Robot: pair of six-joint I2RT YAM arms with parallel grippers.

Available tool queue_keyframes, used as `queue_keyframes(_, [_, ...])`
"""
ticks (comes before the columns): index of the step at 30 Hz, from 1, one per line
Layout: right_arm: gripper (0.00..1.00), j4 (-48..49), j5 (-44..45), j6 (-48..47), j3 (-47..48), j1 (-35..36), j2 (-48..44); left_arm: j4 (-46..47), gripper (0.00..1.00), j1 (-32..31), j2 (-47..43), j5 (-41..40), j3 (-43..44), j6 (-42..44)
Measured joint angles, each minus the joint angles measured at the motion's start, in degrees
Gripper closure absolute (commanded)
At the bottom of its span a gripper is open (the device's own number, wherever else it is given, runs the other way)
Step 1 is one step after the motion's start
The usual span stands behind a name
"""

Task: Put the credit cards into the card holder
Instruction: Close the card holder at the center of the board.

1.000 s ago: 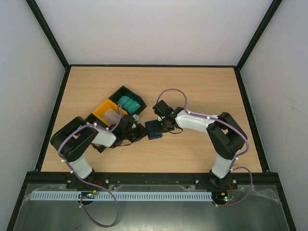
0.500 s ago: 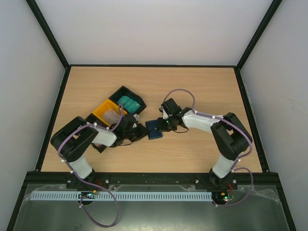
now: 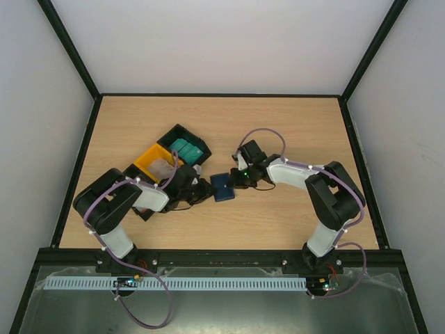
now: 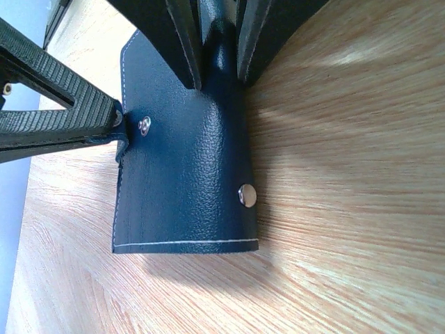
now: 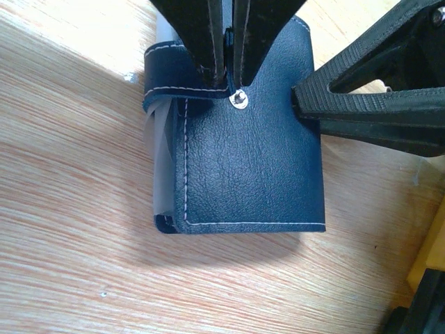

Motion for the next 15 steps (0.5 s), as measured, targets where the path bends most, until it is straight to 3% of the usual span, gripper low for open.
queue_keyframes(15, [0.86,0.42,1.03,0.48,0.35,0.81,1.14,-0.39,0.85,0.00,0.31,-0.07,0.57,0.31])
